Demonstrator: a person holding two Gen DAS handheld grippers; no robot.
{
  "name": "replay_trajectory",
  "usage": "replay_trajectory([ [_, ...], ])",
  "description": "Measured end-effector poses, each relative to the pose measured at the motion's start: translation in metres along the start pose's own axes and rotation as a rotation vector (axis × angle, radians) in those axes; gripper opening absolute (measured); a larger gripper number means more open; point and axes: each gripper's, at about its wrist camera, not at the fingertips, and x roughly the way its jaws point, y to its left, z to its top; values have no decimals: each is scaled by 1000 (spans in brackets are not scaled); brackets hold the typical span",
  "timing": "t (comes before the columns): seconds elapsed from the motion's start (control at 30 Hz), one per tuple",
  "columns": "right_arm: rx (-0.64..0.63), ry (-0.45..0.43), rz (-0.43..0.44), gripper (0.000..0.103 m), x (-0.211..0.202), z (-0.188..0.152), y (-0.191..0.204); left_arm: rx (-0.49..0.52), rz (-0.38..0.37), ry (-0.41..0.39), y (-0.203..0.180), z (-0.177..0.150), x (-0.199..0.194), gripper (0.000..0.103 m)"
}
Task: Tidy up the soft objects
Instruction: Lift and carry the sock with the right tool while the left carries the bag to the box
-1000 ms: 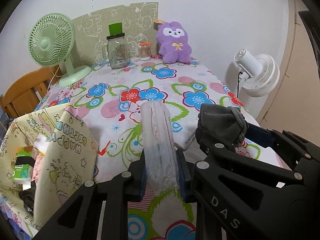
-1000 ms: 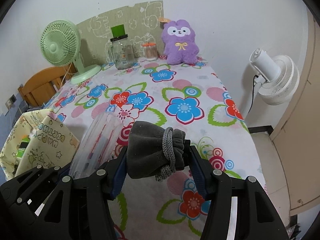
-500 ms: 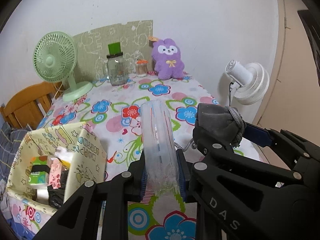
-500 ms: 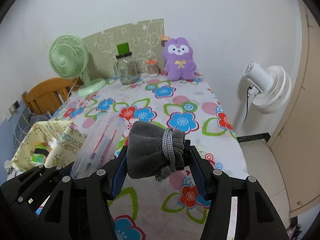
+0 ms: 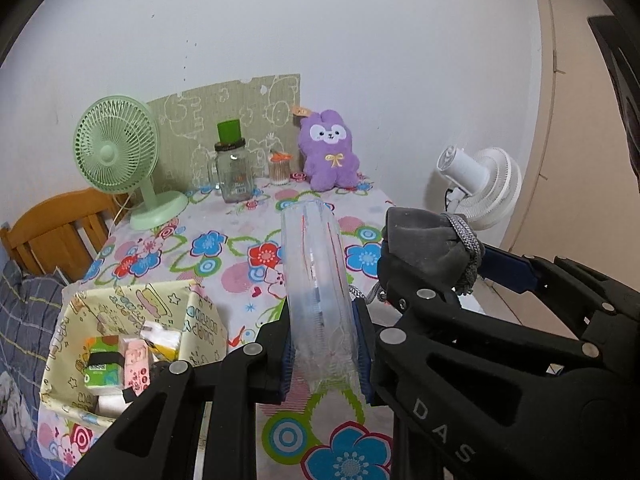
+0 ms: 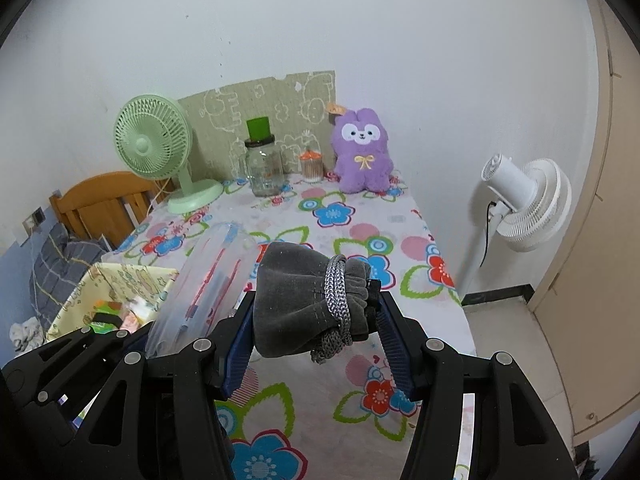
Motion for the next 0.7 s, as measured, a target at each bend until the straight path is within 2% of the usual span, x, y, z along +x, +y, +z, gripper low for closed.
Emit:
replay_trajectory([
  [0.43,-6,-60,-7,61,-26,14,20,9,-12,-59,14,10,-27,25],
  [0.7,-32,-76,5,61,-28,20,41,8,17,-69,34,10,-36,25],
])
